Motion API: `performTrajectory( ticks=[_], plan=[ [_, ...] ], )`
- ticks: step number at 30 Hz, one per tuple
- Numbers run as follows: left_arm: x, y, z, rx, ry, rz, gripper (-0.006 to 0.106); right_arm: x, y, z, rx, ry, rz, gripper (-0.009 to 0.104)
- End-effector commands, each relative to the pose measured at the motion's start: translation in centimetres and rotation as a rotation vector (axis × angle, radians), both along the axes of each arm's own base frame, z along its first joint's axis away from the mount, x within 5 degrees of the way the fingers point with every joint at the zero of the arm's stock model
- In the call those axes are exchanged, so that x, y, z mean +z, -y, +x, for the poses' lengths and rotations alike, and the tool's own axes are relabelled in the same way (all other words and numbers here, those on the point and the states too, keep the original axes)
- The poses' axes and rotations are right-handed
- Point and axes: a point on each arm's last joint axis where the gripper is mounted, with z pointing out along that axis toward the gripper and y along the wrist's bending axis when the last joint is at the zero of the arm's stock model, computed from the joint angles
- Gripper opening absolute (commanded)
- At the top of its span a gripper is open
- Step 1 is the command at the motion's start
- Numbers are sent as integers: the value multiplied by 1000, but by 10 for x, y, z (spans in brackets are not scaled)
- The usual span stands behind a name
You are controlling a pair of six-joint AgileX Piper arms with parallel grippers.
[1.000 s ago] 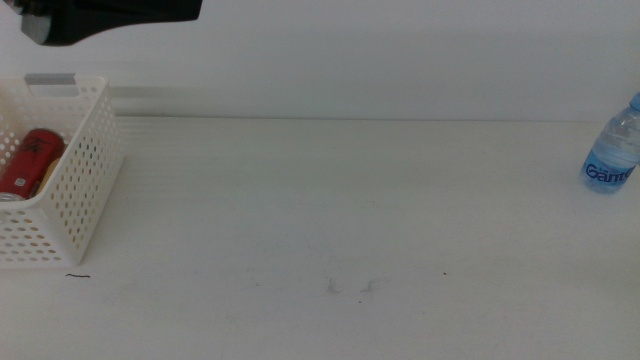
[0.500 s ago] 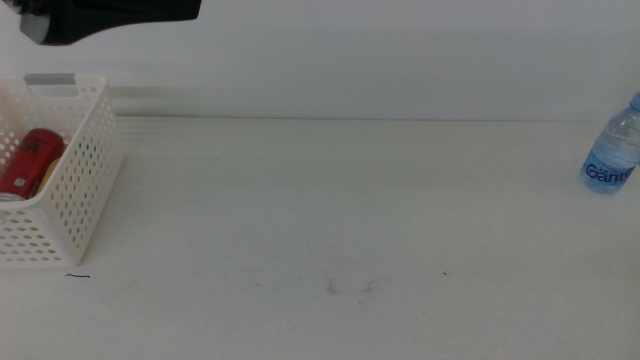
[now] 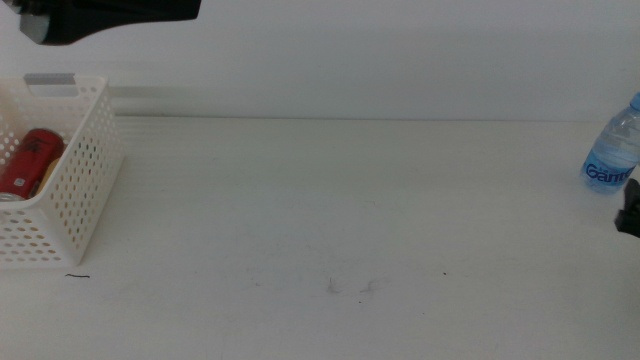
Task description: Use arms to grab the bottles and put them into the dustbin to the left of the table.
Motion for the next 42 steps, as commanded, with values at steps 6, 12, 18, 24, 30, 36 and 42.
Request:
performTrajectory(
  ticks=[6,12,18,24,30,36,42],
  plan=[
    [1,0,-1,0,10,-8,94,-23,2,54,43,38,-8,86],
    [1,0,-1,0,10,-8,94,-32,11,101,51,41,-7,86],
    [1,0,-1,0,10,-8,94,-32,10,136,75,-58,-7,35],
    [1,0,-1,0,10,-8,94,-1,-61,145,247,-74,-10,-3],
    [1,0,-1,0,10,-8,94,38,-193,137,530,29,-6,-3],
    [1,0,-1,0,10,-8,94,18,-287,131,695,35,-1,-3],
    [1,0,-1,0,10,-8,94,-16,-320,122,759,-6,-85,1]
  ],
)
